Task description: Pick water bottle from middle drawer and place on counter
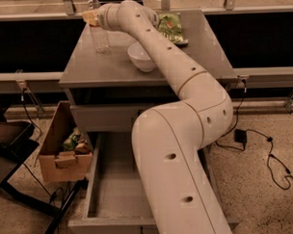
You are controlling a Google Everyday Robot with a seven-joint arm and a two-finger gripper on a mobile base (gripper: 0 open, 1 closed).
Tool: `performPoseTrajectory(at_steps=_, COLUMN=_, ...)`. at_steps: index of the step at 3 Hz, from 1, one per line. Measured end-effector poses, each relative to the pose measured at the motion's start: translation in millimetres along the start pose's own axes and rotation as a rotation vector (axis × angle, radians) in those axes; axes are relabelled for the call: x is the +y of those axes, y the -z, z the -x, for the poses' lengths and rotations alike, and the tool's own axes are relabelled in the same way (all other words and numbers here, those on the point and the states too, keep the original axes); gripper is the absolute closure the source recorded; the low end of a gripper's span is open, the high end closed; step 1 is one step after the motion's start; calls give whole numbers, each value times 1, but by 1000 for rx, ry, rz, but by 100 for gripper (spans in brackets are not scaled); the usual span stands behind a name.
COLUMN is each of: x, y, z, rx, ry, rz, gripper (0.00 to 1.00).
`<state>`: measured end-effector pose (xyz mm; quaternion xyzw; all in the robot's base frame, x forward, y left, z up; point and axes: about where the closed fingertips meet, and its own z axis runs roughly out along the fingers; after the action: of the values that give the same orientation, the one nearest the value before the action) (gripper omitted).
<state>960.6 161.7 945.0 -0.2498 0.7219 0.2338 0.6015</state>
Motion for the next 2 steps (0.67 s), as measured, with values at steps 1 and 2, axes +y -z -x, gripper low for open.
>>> performPoseTrajectory(at_steps=1, x=0, y=0, z=0, rx=0, ry=0, rz=0, gripper=16)
performPoseTrajectory(at_steps=2, x=0, y=0, z=0, rx=0, ry=0, rz=0, gripper=0)
